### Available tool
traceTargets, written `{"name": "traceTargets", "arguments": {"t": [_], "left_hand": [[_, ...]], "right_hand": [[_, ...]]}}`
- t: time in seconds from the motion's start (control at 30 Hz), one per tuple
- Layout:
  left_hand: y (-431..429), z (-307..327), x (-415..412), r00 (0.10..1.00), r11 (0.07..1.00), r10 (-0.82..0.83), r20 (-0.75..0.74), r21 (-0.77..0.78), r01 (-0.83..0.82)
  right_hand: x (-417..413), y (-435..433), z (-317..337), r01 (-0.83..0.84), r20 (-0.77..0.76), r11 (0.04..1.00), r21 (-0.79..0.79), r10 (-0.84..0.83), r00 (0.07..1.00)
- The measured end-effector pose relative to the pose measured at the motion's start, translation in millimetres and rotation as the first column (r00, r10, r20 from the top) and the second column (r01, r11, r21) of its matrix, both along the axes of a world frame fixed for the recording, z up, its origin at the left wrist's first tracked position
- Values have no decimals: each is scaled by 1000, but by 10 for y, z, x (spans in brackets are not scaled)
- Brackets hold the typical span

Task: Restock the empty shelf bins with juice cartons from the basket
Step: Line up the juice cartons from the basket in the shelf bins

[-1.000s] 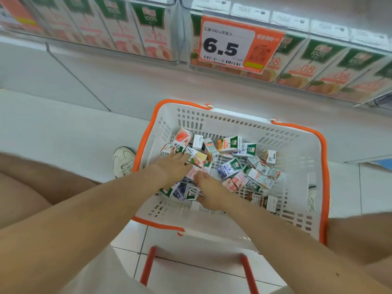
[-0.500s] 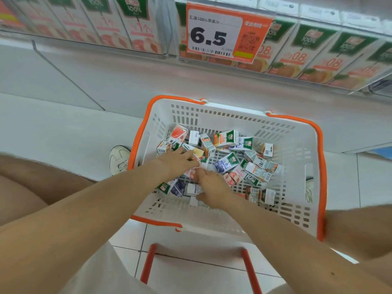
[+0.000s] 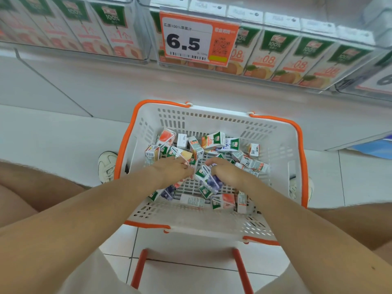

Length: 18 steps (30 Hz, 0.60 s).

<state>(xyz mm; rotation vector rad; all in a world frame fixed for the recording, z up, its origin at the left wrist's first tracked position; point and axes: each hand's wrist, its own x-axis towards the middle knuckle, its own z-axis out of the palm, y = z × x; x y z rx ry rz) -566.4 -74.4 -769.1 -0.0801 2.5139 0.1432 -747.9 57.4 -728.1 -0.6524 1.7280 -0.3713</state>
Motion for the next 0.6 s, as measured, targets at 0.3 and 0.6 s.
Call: {"name": "traceTargets", "arguments": {"t": [0.3, 0.6], "left_hand": [[-72, 454, -14, 935, 932, 349, -62, 133, -338], [-343, 1682, -43, 676, 451, 719, 160, 632, -630]], "right_hand": [[-124, 26, 626, 46, 18, 993, -110, -44, 999], [-209, -93, 1459, 204, -31, 886, -417, -238, 971]]}}
